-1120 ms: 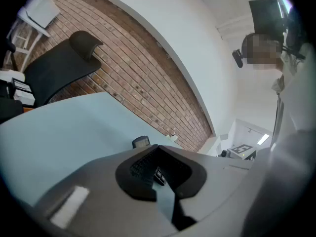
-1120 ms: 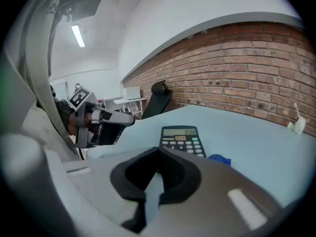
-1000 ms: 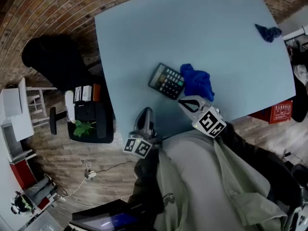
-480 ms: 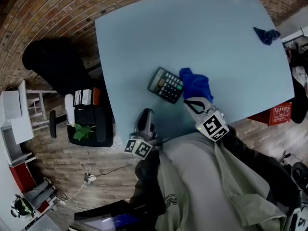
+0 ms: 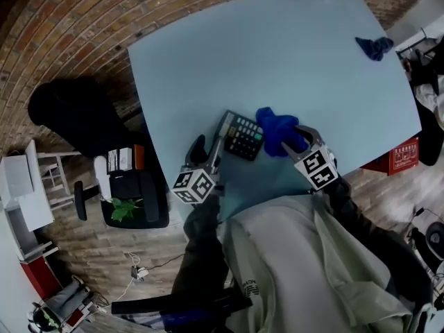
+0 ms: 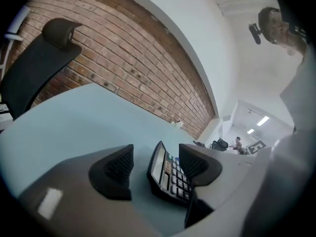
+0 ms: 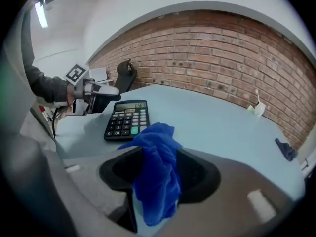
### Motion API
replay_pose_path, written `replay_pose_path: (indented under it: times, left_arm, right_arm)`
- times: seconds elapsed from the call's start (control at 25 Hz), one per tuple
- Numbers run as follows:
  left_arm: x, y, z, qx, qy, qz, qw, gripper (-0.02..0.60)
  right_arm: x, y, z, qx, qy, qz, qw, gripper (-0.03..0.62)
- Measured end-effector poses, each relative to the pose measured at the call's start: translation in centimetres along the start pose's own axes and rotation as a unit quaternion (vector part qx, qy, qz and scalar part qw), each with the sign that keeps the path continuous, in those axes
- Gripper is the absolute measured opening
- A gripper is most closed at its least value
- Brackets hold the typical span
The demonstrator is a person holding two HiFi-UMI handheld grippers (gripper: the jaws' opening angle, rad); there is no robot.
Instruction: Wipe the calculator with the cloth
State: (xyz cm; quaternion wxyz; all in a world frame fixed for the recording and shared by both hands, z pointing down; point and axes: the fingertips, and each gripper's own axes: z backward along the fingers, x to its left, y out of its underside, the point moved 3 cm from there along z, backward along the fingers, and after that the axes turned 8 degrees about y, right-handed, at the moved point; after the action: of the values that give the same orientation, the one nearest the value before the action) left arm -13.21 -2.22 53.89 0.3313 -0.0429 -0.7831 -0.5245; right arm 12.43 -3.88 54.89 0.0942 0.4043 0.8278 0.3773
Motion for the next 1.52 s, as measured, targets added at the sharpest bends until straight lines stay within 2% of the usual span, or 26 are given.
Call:
replay_pose_path:
  times: [0.12,0.24,0.4,0.44,0.52,0.56,0.64,0.68,0.76,0.8,0.84,0.88,1.0,1.08,1.24,1.36,1.44,1.52]
  left_arm:
    - [0.4,0.3,-2.2,0.045,-0.003,-0.018,0.9988,0.273]
    - [0.0,0.7,-4.1,0.079,-0.012,-0.060,0.9950,0.273]
    - [-1.0,1.6,-6.0,0.121,-0.006,-0.128,0.9844,0.273]
    - [-1.1,1.7,-6.1,0.127,-0.004,-0.139,0.9821,0.252]
    - [-1.1,1.7,-6.1,0.128,0.000,-0.146,0.9810,0.144]
    - [-1.1,1.6,-6.1,0.125,0.003,-0.143,0.9819,0.137]
    - [-1.1,1.3,-5.9,0.113,0.011,-0.116,0.9867,0.112]
    - [-1.1,1.1,-5.7,0.100,0.017,-0.082,0.9914,0.103]
    - [-0.7,0.7,-5.0,0.056,0.027,0.025,0.9978,0.069]
    - [-0.4,0.6,-4.3,0.031,0.029,0.075,0.9963,0.057]
    - [-0.2,0.6,-3.6,0.009,0.027,0.107,0.9939,0.051]
    - [-0.1,0.7,-2.9,-0.008,0.021,0.121,0.9924,0.048]
    - [-0.2,1.0,-0.6,-0.054,0.011,0.146,0.9878,0.048]
    - [-0.7,0.8,0.5,-0.085,0.014,0.162,0.9830,0.048]
    - [-3.5,-0.7,1.2,-0.143,0.032,0.199,0.9689,0.050]
    - [-5.2,-2.0,1.2,-0.158,0.047,0.194,0.9670,0.052]
    - [-6.0,-3.0,1.5,-0.169,0.062,0.187,0.9658,0.052]
    - [-6.6,-3.7,2.1,-0.182,0.069,0.186,0.9631,0.055]
  right_arm:
    - [0.8,0.3,-1.2,0.017,-0.003,0.010,1.000,0.199]
    - [1.6,0.2,-2.2,0.030,-0.004,0.037,0.999,0.199]
    - [1.9,-0.9,-1.3,0.018,0.020,0.067,0.997,0.199]
    - [1.9,-1.1,-1.0,0.017,0.024,0.070,0.997,0.199]
    - [2.1,-1.1,-0.9,0.020,0.021,0.076,0.997,0.209]
    - [2.4,-0.9,-1.3,0.027,0.011,0.080,0.996,0.209]
    - [3.3,-0.3,-2.6,0.044,-0.014,0.097,0.994,0.209]
    - [3.7,-0.1,-3.3,0.047,-0.022,0.107,0.993,0.208]
    - [3.9,-0.4,-4.1,0.036,-0.024,0.113,0.993,0.205]
    - [3.7,-0.5,-4.3,0.027,-0.022,0.104,0.994,0.180]
    - [3.5,-0.6,-4.5,0.018,-0.020,0.084,0.996,0.135]
    - [3.0,-0.6,-4.4,0.008,-0.019,0.056,0.998,0.107]
    - [2.1,-2.0,-3.2,-0.042,-0.036,-0.027,0.998,0.077]
    - [2.9,-4.2,-2.1,-0.076,-0.065,-0.040,0.994,0.077]
    - [7.8,-9.5,-1.2,-0.108,-0.133,0.016,0.985,0.076]
    - [11.4,-12.8,0.7,-0.133,-0.185,0.055,0.972,0.074]
    - [11.6,-13.5,1.3,-0.138,-0.169,0.094,0.971,0.074]
    - [8.8,-13.6,1.2,-0.145,-0.115,0.084,0.979,0.074]
